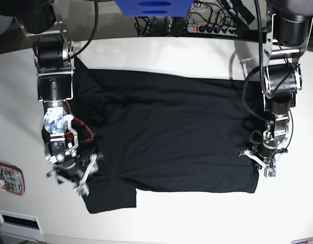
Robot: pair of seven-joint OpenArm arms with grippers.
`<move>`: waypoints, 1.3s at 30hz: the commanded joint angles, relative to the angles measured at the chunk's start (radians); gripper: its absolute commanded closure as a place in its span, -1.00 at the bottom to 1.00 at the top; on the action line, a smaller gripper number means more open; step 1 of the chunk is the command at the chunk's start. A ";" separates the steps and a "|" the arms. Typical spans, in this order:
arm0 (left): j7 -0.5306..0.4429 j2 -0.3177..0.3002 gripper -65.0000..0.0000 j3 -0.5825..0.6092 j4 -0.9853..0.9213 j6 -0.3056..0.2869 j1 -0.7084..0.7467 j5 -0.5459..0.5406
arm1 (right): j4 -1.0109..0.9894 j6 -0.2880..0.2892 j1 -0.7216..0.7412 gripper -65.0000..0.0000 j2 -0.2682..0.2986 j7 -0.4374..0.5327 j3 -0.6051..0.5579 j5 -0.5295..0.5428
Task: Fold the T-shirt properly
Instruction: 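Grasp the hem corners with both grippers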
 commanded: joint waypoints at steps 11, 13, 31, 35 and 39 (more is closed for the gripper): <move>0.049 0.000 1.00 0.002 0.254 -0.013 0.117 0.019 | -0.515 -0.016 0.341 -0.18 0.007 0.430 0.010 0.001; 0.049 0.000 1.00 0.002 0.254 -0.013 0.119 0.019 | -0.590 -0.016 0.403 -0.18 0.005 0.487 0.010 0.001; 0.043 0.001 1.00 0.002 0.271 -0.013 0.200 0.018 | -0.903 -0.020 0.409 -0.18 -0.072 0.978 0.013 0.004; 0.042 0.001 1.00 0.002 0.271 -0.013 0.214 0.018 | -0.905 -0.020 0.384 -0.18 -0.073 0.975 0.013 0.005; 0.042 0.003 1.00 0.002 0.271 -0.013 0.216 0.018 | -0.905 -0.020 0.338 -0.18 -0.073 0.973 0.010 0.004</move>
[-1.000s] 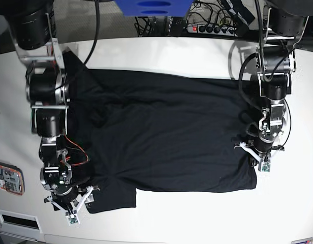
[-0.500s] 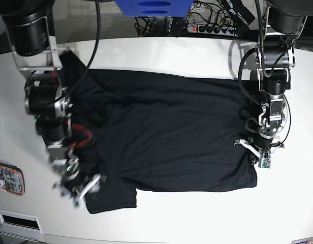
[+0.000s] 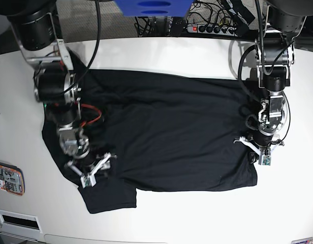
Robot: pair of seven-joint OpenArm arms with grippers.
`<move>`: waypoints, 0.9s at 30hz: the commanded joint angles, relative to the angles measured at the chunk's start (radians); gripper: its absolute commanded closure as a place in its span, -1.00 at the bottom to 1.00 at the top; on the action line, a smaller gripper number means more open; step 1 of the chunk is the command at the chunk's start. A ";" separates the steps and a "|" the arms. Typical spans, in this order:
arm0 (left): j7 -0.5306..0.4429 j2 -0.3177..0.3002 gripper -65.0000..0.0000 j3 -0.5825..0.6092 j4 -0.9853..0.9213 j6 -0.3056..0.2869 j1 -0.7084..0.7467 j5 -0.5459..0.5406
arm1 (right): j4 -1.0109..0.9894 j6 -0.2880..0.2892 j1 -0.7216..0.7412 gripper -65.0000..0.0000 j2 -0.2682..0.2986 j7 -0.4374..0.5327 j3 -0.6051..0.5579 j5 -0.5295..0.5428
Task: Fold the T-shirt properly
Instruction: 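Grasp the hem corners with both grippers, then lift the hem and fold it over toward the shoulder edge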
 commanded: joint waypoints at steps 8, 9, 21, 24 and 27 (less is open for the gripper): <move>0.070 -0.004 1.00 0.004 -0.003 -0.003 0.005 0.024 | -0.089 0.003 0.040 -0.18 0.012 0.009 -0.006 -0.004; 0.070 -0.004 1.00 0.004 -0.003 -0.003 0.005 0.024 | -0.086 0.003 0.014 -0.18 0.013 0.009 -0.006 -0.004; 0.070 -0.007 1.00 0.004 -0.003 -0.003 0.026 0.025 | 0.153 0.003 -0.437 -0.18 0.013 -0.025 0.000 -0.004; 0.070 -0.007 1.00 0.004 0.004 -0.003 0.031 0.025 | 0.377 0.003 -0.521 -0.17 0.013 -0.146 0.001 -0.004; 0.072 -0.007 1.00 0.002 0.075 -0.003 0.080 0.022 | 0.657 0.003 -0.595 -0.17 0.013 -0.284 0.001 -0.001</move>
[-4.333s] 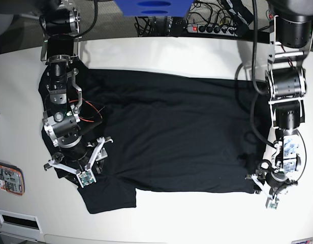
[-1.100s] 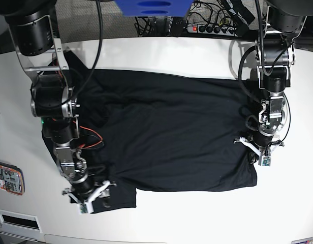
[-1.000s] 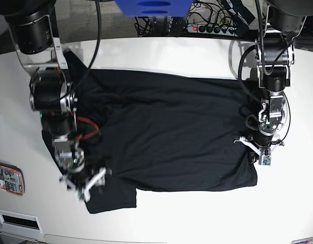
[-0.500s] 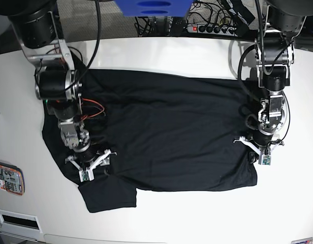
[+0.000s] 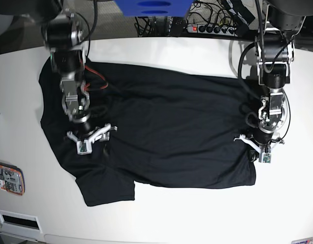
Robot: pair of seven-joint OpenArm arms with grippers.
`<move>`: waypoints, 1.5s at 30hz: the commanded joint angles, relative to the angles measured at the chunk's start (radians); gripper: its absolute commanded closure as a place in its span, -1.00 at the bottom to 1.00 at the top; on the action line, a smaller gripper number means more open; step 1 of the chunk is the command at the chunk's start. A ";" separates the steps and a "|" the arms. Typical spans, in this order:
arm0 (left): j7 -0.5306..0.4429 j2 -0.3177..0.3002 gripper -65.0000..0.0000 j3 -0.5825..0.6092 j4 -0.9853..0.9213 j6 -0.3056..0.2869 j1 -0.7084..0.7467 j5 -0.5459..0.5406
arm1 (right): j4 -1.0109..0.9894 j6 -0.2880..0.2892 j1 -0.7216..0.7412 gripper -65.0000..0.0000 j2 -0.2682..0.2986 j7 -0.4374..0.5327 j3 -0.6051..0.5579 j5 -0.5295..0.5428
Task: Fold the T-shirt properly
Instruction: 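Lift the hem and fold it over toward the shoulder edge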
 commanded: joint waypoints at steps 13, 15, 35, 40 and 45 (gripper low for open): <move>0.063 -0.003 1.00 0.001 0.208 -0.012 0.106 0.021 | 0.311 0.031 0.026 -0.17 -0.007 -0.514 -0.012 -0.093; 0.063 -0.003 1.00 -0.001 0.208 -0.012 0.125 0.019 | 0.347 0.031 0.053 -0.17 -0.007 -0.543 -0.012 -0.093; 0.063 -0.002 1.00 -0.001 0.208 -0.012 0.135 0.019 | 0.086 0.031 0.448 -0.17 -0.007 -0.494 0.068 -0.094; 0.063 0.016 1.00 -0.001 0.209 -0.012 0.181 0.017 | -0.247 0.031 0.527 -0.17 -0.007 -0.315 0.068 -0.094; 0.063 0.027 1.00 -0.001 0.258 -0.012 0.240 0.017 | -0.434 0.031 0.547 -0.17 0.024 -0.149 0.068 -0.094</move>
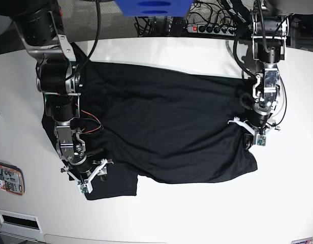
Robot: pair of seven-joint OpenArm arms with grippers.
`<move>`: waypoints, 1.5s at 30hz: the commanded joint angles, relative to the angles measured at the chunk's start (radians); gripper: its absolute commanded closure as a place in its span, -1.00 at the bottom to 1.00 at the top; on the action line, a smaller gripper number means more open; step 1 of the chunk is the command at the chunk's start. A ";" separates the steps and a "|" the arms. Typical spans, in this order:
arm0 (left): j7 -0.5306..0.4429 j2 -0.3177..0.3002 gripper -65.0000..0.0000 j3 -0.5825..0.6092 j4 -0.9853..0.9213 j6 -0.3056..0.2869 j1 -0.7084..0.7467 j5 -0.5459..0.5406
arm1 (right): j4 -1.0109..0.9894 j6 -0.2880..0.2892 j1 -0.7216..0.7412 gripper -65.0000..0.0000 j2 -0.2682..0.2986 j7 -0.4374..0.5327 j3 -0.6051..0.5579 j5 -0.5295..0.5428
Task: Fold the T-shirt properly
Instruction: 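Lift the hem and fold it over toward the shoulder edge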
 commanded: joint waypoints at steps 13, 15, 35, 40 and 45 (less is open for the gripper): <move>0.087 0.043 1.00 -0.075 0.079 -0.019 0.059 0.040 | 0.002 -0.010 0.033 -0.17 0.051 0.023 0.002 0.003; 0.087 0.043 1.00 -0.074 0.079 -0.019 0.059 0.040 | 0.002 -0.010 0.033 -0.17 0.064 0.023 0.002 0.003; 0.087 0.063 1.00 -0.074 0.079 -0.019 0.060 0.041 | -0.006 -0.010 0.033 -0.17 0.080 0.020 0.002 0.007; 0.087 0.063 1.00 -0.075 0.081 -0.019 0.060 0.040 | -0.006 -0.010 0.033 -0.17 0.078 0.020 0.004 0.010; 0.087 0.060 1.00 -0.077 0.081 -0.019 0.066 0.037 | -0.006 -0.010 0.029 -0.13 0.078 -0.024 0.004 0.010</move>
